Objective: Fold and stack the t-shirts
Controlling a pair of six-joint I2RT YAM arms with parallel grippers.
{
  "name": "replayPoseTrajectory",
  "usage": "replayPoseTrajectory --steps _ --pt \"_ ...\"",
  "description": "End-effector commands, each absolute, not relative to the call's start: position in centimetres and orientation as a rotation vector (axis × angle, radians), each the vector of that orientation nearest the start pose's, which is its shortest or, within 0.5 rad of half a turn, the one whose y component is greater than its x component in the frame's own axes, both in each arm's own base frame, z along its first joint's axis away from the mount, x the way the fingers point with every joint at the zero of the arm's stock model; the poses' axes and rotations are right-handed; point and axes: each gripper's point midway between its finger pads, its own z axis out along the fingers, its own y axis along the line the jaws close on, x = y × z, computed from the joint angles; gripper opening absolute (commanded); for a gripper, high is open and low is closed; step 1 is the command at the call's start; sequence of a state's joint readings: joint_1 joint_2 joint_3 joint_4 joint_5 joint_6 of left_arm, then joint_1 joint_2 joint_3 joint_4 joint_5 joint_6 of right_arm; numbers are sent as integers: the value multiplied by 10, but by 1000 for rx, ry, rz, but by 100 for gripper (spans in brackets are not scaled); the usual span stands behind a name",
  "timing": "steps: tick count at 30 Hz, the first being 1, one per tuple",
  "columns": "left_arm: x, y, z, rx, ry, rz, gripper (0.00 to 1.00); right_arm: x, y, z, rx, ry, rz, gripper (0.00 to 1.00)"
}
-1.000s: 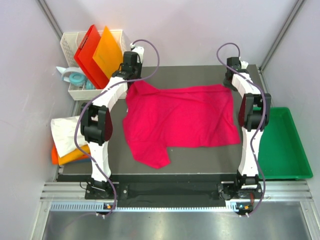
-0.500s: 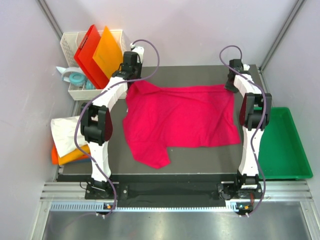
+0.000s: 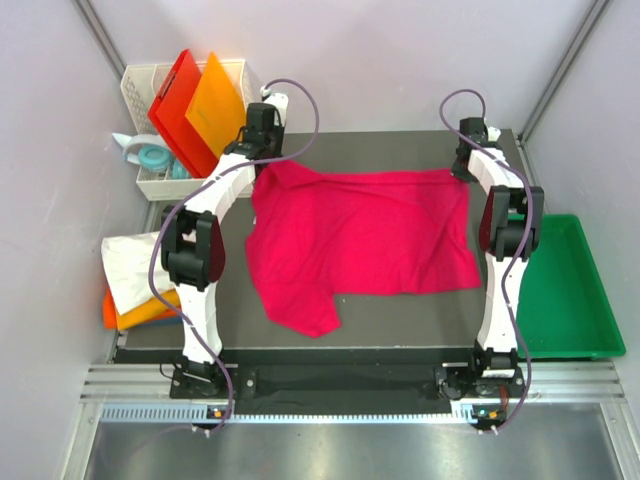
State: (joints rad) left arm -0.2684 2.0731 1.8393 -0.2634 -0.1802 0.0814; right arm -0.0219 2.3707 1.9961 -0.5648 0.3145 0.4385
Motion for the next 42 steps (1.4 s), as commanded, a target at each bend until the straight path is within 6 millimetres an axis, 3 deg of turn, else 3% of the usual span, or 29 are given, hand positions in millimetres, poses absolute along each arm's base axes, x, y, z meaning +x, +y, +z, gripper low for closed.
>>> replayPoseTrajectory --steps 1,5,13,22,23,25,26,27,29,31,41,42 --pt "589 -128 203 249 2007 63 0 584 -55 61 689 2294 -213 0" --pt "590 -128 206 240 2000 62 0 584 -54 81 671 2246 -209 0" --pt "592 -130 214 227 1987 47 0 588 -48 154 651 2101 -156 0" --pt "591 -131 215 223 1986 40 0 580 -50 183 627 2056 -163 0" --pt "591 -130 214 223 1989 44 0 581 -35 182 594 2066 -154 0" --pt "592 -131 214 221 1987 45 0 585 -35 176 580 2084 -160 0" --pt "592 -130 213 222 1990 48 0 584 -32 167 573 2122 -154 16" --pt "593 -130 212 219 1992 48 0 586 -31 163 568 2140 -153 24" --pt "592 -132 209 221 1997 46 0 593 -29 148 570 2174 -144 36" --pt "592 -134 207 226 2003 48 0 597 -27 134 583 2198 -142 41" --pt "591 -133 198 248 2018 68 0 597 -32 97 660 2258 -151 38" --pt "592 -133 199 247 2017 68 0 593 -52 93 699 2260 -172 38"
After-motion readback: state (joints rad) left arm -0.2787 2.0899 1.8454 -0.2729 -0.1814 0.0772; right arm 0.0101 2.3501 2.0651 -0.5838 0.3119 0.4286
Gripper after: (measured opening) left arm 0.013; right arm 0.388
